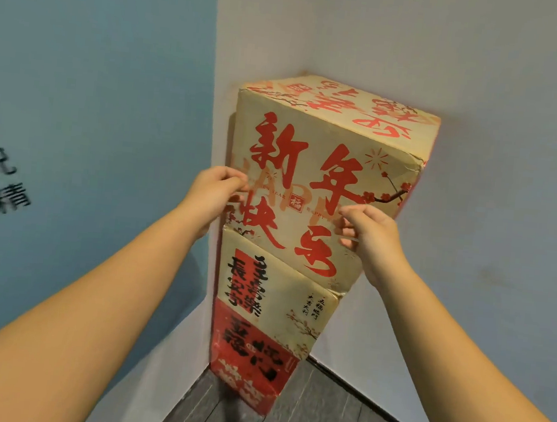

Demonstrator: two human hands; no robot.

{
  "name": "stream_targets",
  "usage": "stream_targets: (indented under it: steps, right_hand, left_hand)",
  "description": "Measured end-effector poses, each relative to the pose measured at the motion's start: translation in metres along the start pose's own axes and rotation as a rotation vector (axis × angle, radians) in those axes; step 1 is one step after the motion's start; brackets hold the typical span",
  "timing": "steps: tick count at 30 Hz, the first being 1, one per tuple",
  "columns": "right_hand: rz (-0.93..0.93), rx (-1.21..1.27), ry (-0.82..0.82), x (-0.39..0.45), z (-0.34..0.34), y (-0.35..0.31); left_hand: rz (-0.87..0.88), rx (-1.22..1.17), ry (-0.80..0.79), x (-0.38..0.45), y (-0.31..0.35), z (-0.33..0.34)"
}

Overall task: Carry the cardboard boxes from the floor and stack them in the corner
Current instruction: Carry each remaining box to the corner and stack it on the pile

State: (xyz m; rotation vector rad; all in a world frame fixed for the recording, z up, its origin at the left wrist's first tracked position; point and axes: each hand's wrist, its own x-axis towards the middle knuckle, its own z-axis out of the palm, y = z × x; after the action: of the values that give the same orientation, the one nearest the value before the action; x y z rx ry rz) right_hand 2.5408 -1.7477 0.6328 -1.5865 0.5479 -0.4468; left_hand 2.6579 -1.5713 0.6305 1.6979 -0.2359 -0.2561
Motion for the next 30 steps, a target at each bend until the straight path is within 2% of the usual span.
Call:
stream_targets:
  steps: [5,12,16,21,26,30]
  right_hand:
    - [-0.038,0.005,-0.304,-0.018,0.036,-0.009]
    - [0.006,0.001,-0.781,-0.099,0.118,-0.003]
    - [0.024,-0.028,-1.084,-0.182,0.163,0.003]
    - [0.043,-0.062,-1.396,-0.305,0.203,0.005]
    - [0.043,-0.126,-1.664,-0.444,0.211,0.009]
    - [0.057,-0.125,-1.817,-0.555,0.2,0.015]
  left_hand:
    - [-0.039,-0.081,0.234,-0.069,-0.001,-0.034]
    - [-0.088,-0.171,0.716,-0.22,-0.025,-0.099]
    - [-0.113,-0.201,1.05,-0.327,-0.038,-0.134]
    - [-0.167,-0.217,1.376,-0.47,-0.046,-0.153]
    - [-0.215,-0.241,1.666,-0.618,-0.05,-0.149]
    - [-0.208,-0.248,1.839,-0.73,-0.049,-0.136]
